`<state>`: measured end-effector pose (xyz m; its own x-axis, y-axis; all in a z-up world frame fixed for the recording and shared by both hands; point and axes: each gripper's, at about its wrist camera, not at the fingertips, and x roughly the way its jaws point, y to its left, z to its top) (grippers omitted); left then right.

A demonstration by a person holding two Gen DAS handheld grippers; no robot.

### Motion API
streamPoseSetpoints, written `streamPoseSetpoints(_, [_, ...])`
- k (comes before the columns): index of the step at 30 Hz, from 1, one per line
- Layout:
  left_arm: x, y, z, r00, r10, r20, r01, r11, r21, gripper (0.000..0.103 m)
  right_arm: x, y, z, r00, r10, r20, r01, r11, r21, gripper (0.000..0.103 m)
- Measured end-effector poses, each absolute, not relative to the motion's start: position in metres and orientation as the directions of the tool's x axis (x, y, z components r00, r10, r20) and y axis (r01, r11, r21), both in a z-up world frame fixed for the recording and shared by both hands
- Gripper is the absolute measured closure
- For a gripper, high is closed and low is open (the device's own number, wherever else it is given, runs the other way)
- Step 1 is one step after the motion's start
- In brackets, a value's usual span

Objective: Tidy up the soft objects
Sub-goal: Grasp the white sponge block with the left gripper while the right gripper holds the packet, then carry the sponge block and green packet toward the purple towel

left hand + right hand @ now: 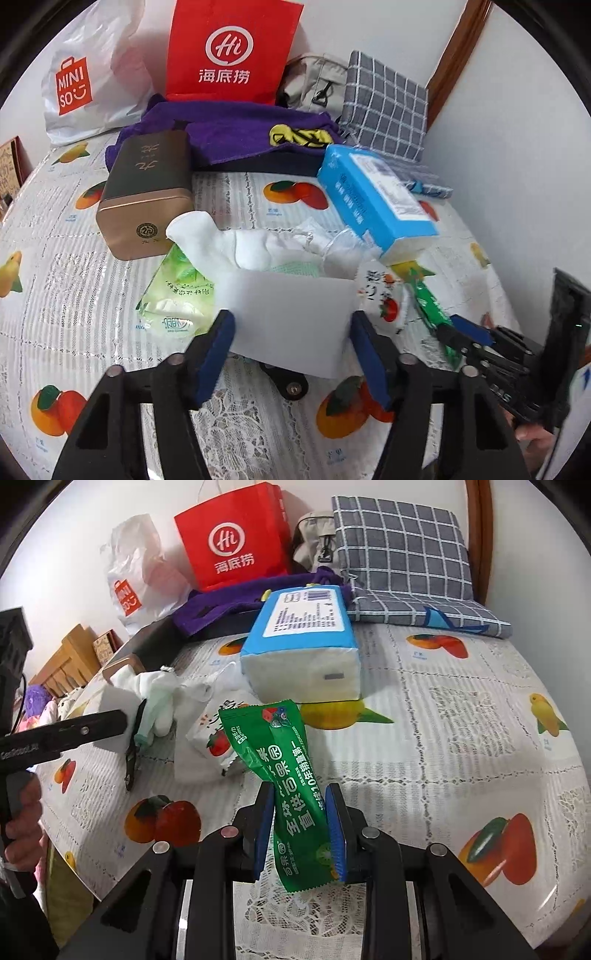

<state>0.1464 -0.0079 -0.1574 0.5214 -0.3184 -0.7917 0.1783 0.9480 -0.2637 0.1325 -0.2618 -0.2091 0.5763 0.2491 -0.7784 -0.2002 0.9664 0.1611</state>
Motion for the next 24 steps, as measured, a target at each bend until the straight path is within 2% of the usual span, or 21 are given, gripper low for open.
streamPoseSetpoints(3, [0.142,-0.002,-0.152,0.525,-0.344,-0.779,0.192,0.939,-0.286,0.055,0.133,-0.264,-0.211,0.577,0.229,-0.784,-0.18,0.972,0.151,0.075])
streamPoseSetpoints(11, [0.13,0.019,-0.148,0.556,-0.375,-0.742,0.192,0.926,-0.324,0.066,0.132,-0.263,-0.213,0.57,0.198,-0.798,-0.156,0.979,0.132,0.075])
streamPoseSetpoints(24, [0.117,0.052,-0.127,0.619,-0.356,-0.7,0.159,0.93,-0.332,0.068,0.126,-0.26,-0.197,0.584,0.196,-0.787,-0.156,0.979,0.129,0.075])
